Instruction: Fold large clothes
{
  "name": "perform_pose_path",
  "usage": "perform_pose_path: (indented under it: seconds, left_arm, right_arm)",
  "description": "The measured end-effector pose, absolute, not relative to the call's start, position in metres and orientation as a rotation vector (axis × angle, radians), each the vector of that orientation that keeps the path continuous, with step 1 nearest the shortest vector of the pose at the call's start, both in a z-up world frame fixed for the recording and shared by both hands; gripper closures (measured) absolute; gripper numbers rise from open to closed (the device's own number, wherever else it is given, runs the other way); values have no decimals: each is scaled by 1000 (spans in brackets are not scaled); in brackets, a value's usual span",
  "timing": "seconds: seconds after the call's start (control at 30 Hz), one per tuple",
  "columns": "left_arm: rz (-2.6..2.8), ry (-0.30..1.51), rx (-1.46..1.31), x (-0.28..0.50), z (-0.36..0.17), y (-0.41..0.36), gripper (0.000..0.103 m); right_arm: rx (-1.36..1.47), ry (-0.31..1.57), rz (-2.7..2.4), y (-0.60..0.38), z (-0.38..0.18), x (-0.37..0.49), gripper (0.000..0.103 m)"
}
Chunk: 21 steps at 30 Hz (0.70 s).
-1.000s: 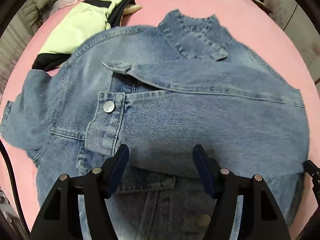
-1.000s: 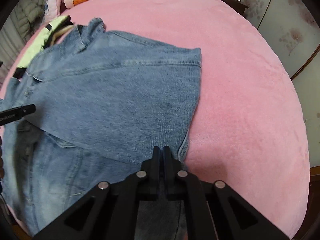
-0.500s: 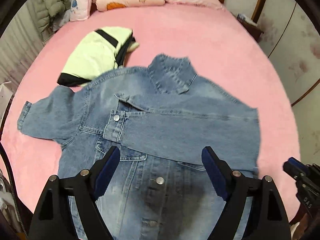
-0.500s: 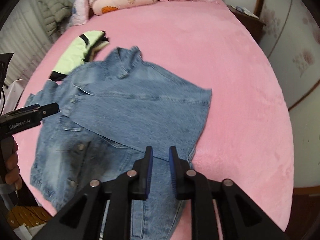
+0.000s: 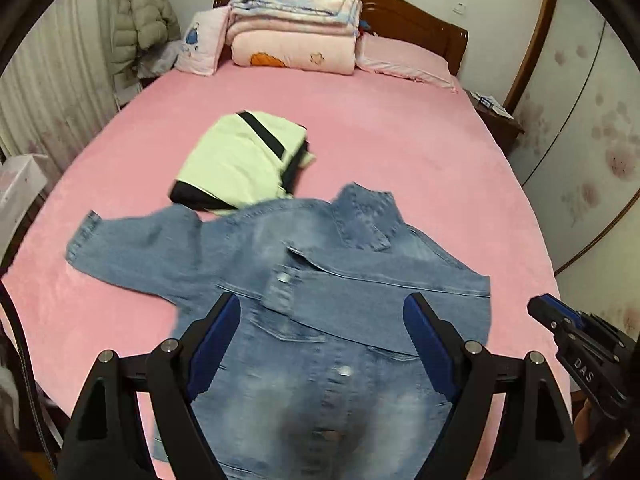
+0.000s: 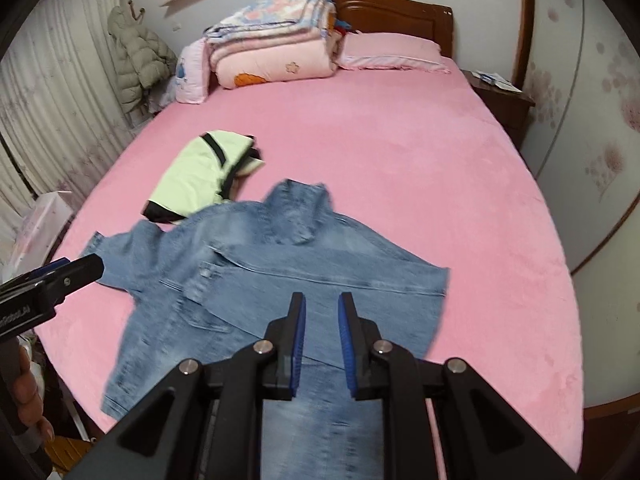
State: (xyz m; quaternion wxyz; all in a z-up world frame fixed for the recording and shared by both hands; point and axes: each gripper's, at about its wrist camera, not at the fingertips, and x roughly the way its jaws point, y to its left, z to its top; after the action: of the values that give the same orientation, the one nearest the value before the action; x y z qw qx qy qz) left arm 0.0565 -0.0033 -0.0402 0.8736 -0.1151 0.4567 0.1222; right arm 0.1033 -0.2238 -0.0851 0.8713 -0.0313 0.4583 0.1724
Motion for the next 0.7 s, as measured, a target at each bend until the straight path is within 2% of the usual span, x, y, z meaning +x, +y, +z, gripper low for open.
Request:
perform_pose_path:
  seconds: [0.17, 0.33, 0.7]
  left_arm:
    - [193, 999, -325, 43, -38, 94, 20]
    - [229, 1020, -333, 36, -52, 196, 20]
    - [457, 1050, -457, 3, -132, 389, 20]
  right_arm:
    - [64, 969, 480, -168, -82, 100, 87]
    - [2, 969, 344, -79, -85, 90, 87]
    - [-69, 912, 444, 108, -123, 97, 87]
